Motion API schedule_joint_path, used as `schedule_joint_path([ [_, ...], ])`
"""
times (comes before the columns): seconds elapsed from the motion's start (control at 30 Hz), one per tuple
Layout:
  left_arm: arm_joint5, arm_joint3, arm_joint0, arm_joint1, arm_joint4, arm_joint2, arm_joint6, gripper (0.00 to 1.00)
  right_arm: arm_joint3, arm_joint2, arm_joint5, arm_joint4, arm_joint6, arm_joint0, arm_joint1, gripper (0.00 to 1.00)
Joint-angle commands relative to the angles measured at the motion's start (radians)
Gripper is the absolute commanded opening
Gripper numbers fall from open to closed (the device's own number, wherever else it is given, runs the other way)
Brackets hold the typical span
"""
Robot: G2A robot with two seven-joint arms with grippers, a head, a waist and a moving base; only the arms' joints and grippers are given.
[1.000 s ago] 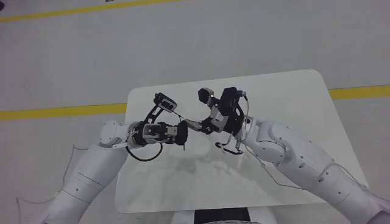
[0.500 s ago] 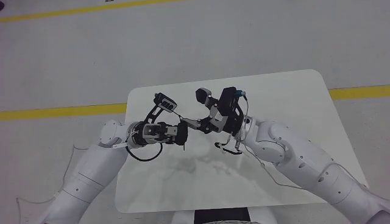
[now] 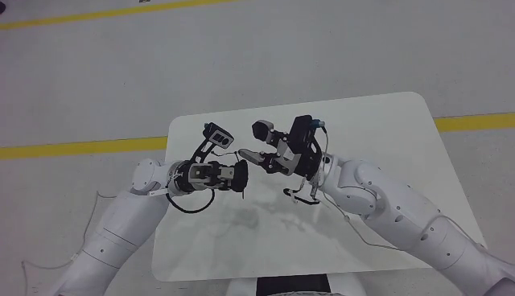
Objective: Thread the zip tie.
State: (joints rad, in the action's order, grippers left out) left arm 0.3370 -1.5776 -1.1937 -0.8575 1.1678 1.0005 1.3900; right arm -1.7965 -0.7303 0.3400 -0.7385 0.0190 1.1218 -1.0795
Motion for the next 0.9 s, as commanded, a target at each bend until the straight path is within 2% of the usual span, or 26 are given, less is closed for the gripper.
schedule_joint_path([
  [0.0,0.000,0.000,0.000,0.000,0.000,0.000,0.000,0.00,-0.001,0.000,0.000,-0.001,0.001,0.001,0.001,0.48],
  [0.73,0.000,0.000,0.000,0.000,0.000,0.000,0.000,0.00,-0.020,0.009,0.000,-0.015,0.035,0.011,0.016,0.47],
  [0.87,0.000,0.000,0.000,0.000,0.000,0.000,0.000,0.00,-0.021,0.015,0.000,-0.015,0.042,0.006,0.020,0.44],
])
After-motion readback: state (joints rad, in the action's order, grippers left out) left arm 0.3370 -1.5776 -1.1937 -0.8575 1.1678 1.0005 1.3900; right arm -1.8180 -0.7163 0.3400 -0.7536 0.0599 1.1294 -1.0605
